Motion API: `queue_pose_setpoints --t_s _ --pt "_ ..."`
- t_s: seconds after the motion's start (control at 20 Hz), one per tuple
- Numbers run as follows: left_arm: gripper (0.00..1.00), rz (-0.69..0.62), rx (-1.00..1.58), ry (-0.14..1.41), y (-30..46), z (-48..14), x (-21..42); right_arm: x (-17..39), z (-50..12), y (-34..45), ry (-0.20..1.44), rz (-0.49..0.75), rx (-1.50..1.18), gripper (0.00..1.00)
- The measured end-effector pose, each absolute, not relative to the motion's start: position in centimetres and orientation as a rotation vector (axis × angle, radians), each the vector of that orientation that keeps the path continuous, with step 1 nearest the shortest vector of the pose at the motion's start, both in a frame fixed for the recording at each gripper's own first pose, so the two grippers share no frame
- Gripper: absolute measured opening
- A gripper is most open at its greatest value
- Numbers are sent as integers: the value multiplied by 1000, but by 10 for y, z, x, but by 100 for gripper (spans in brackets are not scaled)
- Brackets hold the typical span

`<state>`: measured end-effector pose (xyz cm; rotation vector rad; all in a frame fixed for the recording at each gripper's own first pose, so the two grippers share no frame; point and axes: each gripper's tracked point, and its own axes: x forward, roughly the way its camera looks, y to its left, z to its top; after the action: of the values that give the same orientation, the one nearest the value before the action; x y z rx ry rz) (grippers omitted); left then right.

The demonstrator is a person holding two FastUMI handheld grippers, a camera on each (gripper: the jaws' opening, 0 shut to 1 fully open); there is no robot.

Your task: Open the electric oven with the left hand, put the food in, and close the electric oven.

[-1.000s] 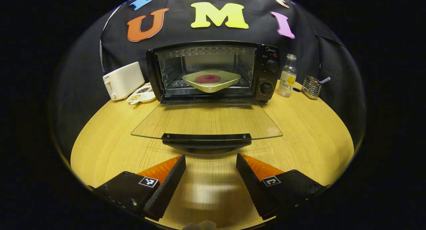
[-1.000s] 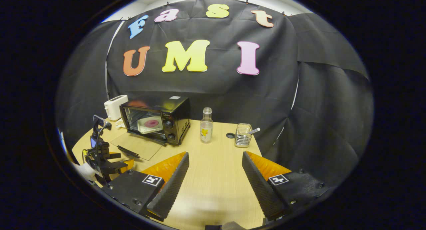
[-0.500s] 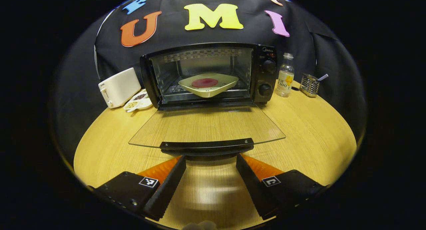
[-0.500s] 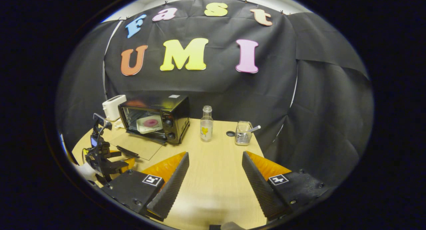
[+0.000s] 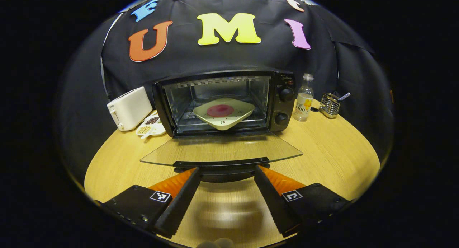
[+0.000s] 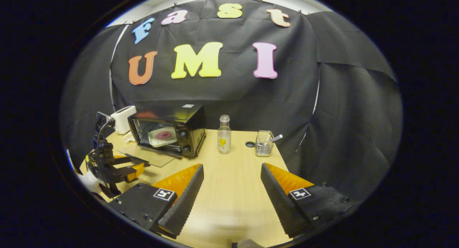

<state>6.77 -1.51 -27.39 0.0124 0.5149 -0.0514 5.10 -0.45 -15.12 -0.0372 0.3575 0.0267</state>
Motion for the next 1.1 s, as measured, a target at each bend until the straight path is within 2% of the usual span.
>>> queue_pose_setpoints --t_s 0.05,0.7,0.8,0.85,0.9,1.1 --pt "97 -50 9 514 -15 -271 69 52 -152 -4 359 29 -37 96" --pt "98 -35 22 366 -6 -185 134 63 -147 -6 339 32 -9 96" --pt "98 -21 15 356 -3 -179 144 62 -143 -9 330 26 -3 96" --pt "97 -20 10 362 -3 -179 145 62 -142 -10 326 25 0 100" --pt "97 -16 6 365 -4 -180 144 61 -139 -11 321 23 -1 96" --pt "97 -12 16 362 -3 -183 146 59 -135 -14 312 22 -3 96"
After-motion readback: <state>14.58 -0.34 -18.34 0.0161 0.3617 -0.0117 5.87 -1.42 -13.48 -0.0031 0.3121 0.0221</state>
